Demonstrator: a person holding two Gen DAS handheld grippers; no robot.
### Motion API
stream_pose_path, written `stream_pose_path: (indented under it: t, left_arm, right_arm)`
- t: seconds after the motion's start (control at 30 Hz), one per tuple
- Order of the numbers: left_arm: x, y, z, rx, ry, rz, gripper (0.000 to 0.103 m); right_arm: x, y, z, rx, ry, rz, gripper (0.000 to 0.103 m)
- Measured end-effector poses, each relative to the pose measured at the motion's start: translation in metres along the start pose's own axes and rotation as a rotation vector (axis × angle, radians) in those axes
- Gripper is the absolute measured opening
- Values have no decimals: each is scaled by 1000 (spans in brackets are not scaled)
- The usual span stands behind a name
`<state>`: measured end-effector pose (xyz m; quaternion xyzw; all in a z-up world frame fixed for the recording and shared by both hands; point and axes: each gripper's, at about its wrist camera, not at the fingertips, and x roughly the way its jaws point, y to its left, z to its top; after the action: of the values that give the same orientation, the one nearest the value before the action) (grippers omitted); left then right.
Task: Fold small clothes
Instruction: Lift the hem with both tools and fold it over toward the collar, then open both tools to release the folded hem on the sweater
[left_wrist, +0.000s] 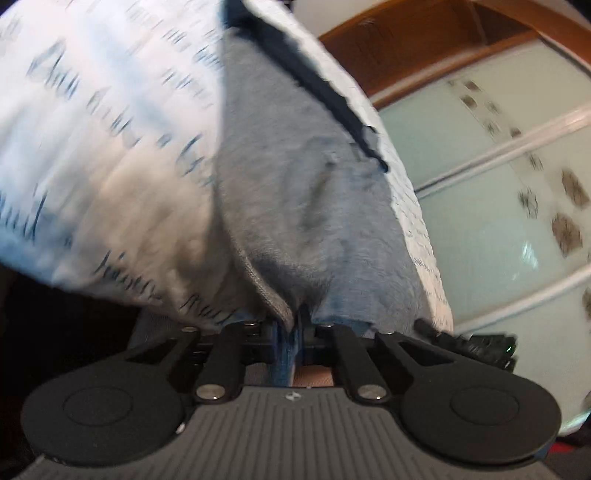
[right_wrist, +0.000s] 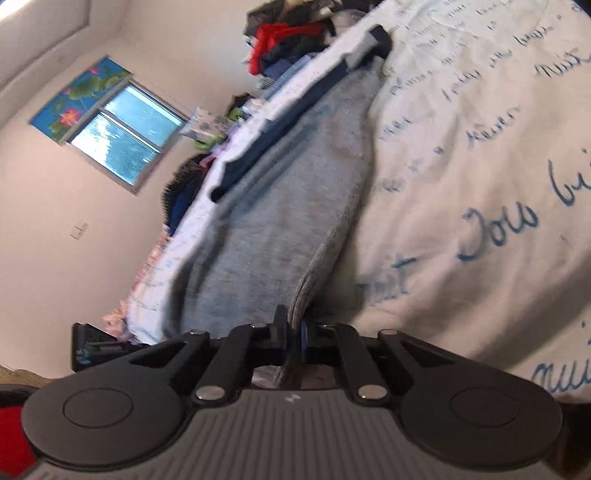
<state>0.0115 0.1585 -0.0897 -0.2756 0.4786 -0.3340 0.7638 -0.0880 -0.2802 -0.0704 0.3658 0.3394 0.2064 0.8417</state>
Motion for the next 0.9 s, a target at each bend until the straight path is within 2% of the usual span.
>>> stream_pose_path:
  t: [0.07,0.2,0.3,0.37,0.47,0.5,0.53,0.57,0.6,0.63,0.7,0.73,0.83,0.9]
  left_arm:
    - [-9,-18,4,63,-30,-13,5]
    - [-38,-58,16,167,-143,-65,5]
    - [-63,-78,25,185,-241,-116,5]
    - [-74,-82,29,185,-283,-124,5]
    - [-80,-85,27,206,-301,-60,5]
    - [-77,-81,26,190,-286,-54,5]
    - [-76,-75,26,171,-267,-56,5]
    - [-70,-70,25,158,-250,-47,5]
    - [-66,-62,26,149,-232,-25,5]
    - [-60,-55,26,140,-214,-5,5]
    - [-52,-40,25,103,-184,46,5]
    - [-51,-32,25,91,-179,74,6]
    - [-43,-26,23,82,-170,93,9]
    - [-38,-29,23,100,-164,83,9]
  right_arm:
    - [-8,9,4,-14,-34,56,6]
    - [-33,39,16,-89,-113,151,6]
    - [-50,57,27,-131,-191,227,5]
    - [-56,65,33,-162,-222,225,5]
    - [-51,71,34,-268,-182,105,7]
    - [-46,66,33,-242,-161,86,13]
    - [-42,59,30,-187,-153,61,37]
    - [-39,53,27,-147,-146,29,57]
    - [-35,49,23,-133,-141,-6,89]
    - [-32,47,18,-121,-152,-42,95]
    - [-26,48,12,-121,-146,-71,94]
    - [-23,57,10,-167,-164,-126,94]
    - [2,105,2,-503,-170,-353,94]
    - [33,133,-4,-680,-150,-452,94]
